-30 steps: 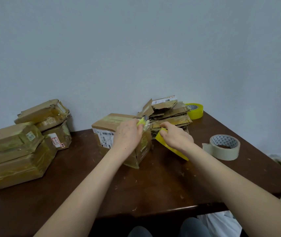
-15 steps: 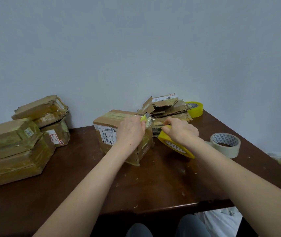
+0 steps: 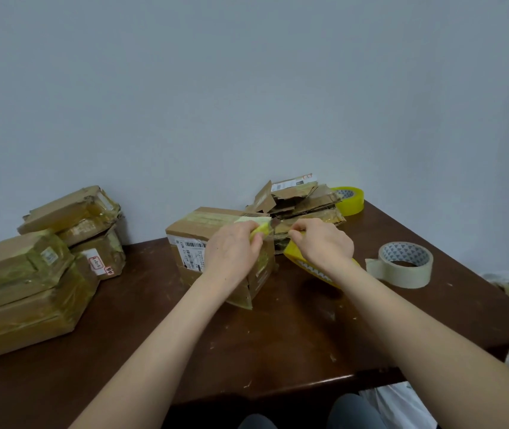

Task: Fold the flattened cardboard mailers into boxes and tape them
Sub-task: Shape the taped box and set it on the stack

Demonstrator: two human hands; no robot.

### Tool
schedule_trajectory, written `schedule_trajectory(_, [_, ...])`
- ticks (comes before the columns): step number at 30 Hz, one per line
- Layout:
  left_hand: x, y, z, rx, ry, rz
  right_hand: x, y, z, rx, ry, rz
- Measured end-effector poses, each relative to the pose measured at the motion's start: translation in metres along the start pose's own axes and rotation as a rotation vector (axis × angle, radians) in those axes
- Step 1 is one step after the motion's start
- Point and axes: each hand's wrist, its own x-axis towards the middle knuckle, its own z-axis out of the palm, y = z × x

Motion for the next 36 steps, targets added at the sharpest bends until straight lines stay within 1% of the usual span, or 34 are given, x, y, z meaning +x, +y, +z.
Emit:
schedule_trajectory(12, [0.004,0.005,0.011,0.256,0.025,0.002,0.0,-0.002,0.001,0.007,0.033,0.019])
schedule_trajectory(18, [0.008,0.008,0.013,0.328,-0.018,0.002,-0.002,-0.003,0.003,0.004,0.046,0.004])
schedule_trajectory(21, [0.009,0.008,0.012,0.323,-0.024,-0.004,-0.002,-0.002,0.004,0.004,0.049,0.003])
schedule_trajectory(27, [0.001,0.001,0.009,0.164,0.052,0.028,0.001,0.001,0.002,0.034,0.046,0.017])
schedule_trajectory(36, [0.007,0.006,0.016,0.336,0.006,0.048,0.0,-0.001,0.004,0.003,0.055,0.005])
